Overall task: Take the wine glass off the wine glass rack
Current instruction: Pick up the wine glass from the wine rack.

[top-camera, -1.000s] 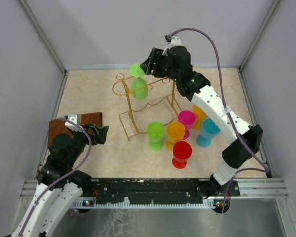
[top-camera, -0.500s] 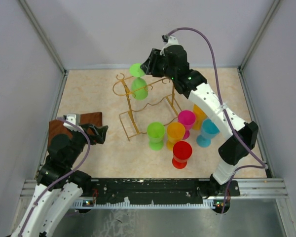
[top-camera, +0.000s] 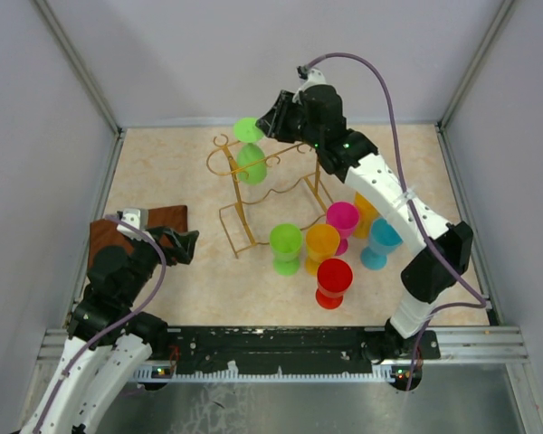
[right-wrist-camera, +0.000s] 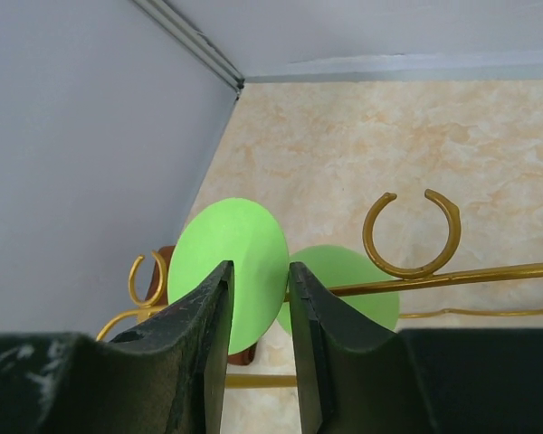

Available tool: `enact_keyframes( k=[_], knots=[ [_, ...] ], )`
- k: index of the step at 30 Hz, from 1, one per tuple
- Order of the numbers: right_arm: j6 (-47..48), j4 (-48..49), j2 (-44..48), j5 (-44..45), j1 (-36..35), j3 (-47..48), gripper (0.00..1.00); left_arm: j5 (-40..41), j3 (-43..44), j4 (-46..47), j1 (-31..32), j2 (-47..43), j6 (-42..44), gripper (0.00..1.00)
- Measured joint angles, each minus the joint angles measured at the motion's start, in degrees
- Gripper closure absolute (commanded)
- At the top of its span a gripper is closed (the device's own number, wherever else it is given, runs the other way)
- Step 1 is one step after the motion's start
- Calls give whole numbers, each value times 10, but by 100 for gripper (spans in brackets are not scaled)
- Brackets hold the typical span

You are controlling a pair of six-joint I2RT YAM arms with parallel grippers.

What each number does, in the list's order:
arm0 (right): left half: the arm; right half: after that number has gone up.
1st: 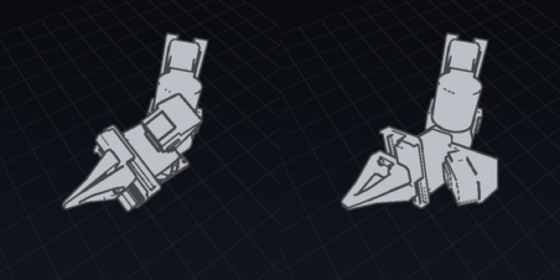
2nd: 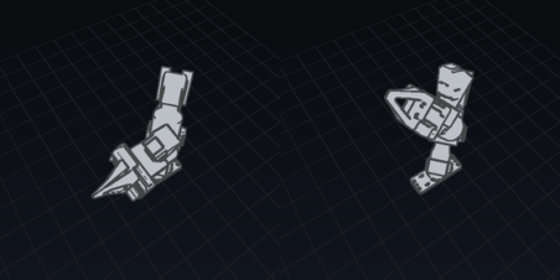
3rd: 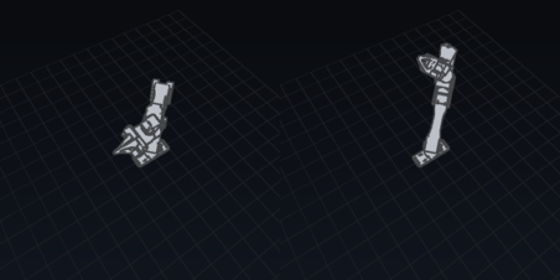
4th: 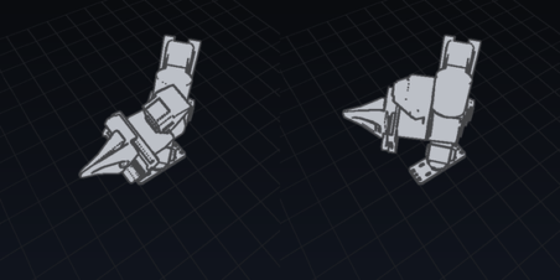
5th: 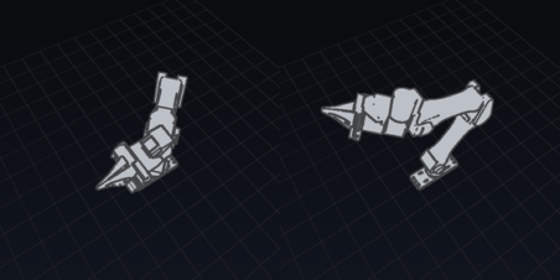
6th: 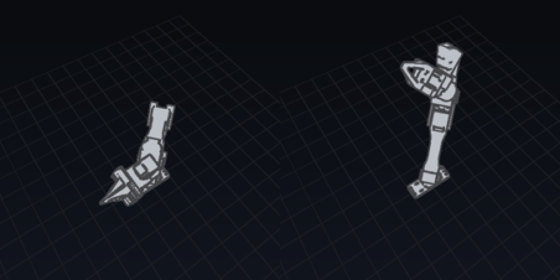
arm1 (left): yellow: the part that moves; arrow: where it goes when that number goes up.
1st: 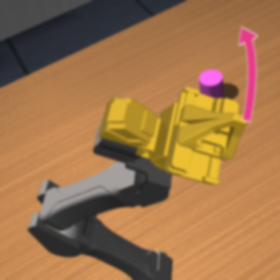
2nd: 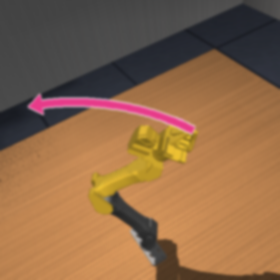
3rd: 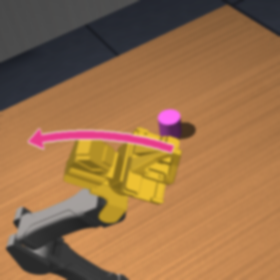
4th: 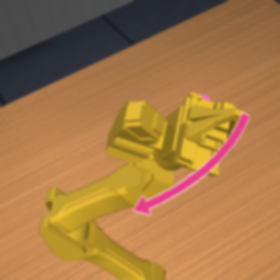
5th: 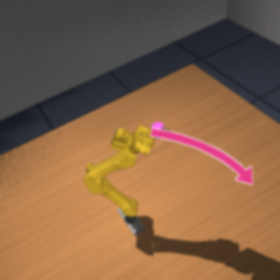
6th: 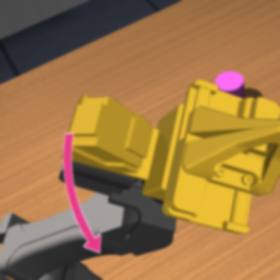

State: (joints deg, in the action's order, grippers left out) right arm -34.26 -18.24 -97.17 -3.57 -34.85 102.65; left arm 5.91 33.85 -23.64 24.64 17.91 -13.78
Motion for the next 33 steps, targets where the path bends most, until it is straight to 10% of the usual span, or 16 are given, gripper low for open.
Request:
enact_keyframes(
  k=[13,33],
  knots=[
    [15,35,10,19,0,-29,60,0,0,0,0,-7,4,0],
    [21,59,-1,-42,0,-37,75,-4,0,0,0,-16,2,0]
  ],
)
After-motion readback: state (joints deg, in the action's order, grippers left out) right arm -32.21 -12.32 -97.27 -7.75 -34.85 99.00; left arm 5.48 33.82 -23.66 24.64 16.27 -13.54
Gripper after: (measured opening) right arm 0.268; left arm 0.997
